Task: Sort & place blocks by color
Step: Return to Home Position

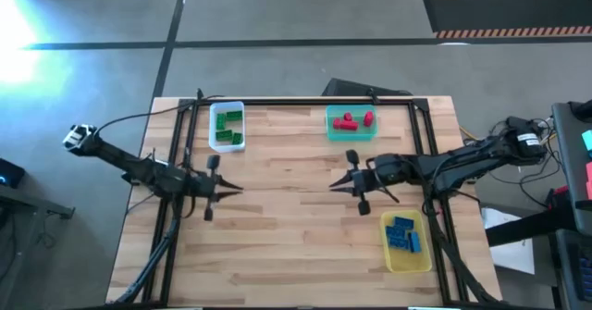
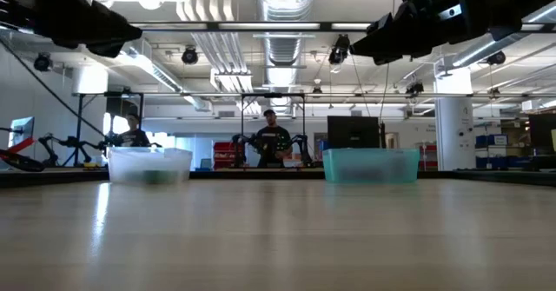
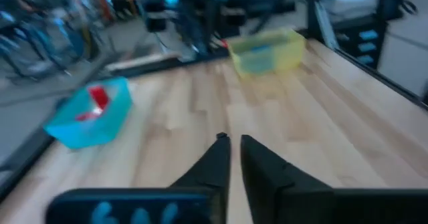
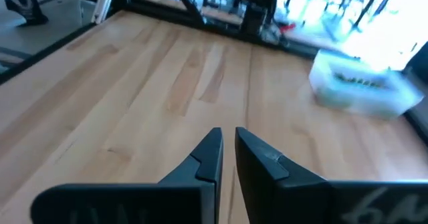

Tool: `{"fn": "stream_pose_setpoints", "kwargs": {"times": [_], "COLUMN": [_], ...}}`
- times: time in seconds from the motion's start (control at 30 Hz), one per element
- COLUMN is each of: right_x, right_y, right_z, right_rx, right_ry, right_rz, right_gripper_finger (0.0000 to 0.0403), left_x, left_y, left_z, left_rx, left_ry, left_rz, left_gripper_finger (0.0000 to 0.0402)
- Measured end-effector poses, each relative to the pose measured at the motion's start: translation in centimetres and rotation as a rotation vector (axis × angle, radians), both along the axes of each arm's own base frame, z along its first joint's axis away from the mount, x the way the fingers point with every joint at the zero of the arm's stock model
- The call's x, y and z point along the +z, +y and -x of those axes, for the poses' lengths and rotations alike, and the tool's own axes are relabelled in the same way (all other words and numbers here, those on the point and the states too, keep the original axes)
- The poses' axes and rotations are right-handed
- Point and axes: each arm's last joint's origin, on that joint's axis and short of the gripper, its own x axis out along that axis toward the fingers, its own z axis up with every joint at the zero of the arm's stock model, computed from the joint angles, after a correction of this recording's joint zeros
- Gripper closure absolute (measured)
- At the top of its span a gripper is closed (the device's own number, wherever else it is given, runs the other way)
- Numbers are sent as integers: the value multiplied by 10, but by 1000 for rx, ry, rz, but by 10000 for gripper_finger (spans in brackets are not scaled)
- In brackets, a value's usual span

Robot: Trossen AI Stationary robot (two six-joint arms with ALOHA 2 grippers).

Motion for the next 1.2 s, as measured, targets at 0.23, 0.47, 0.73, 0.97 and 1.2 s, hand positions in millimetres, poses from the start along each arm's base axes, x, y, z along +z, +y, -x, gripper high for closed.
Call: {"fn": "stream_pose_setpoints", "kwargs": {"times": [0.23,0.47,0.73,0.97,1.2], "right_x": [11,15,8,-9,-25], "right_y": [-11,-22,-26,-29,-30], "right_z": [17,37,65,89,108], "right_rx": [-25,-71,-92,-125,-149], "right_ry": [-97,-156,-220,-285,-330], "right_rz": [53,67,60,38,31], "right_gripper_finger": [371,371,371,371,371], "left_x": [-15,-25,-48,-49,-49], "left_y": [21,30,31,32,32], "left_z": [13,23,27,28,29], "left_rx": [101,125,131,128,132], "left_ry": [-86,-144,-138,-170,-176], "left_rz": [-19,6,31,47,77], "left_gripper_finger": [399,401,401,401,401]}}
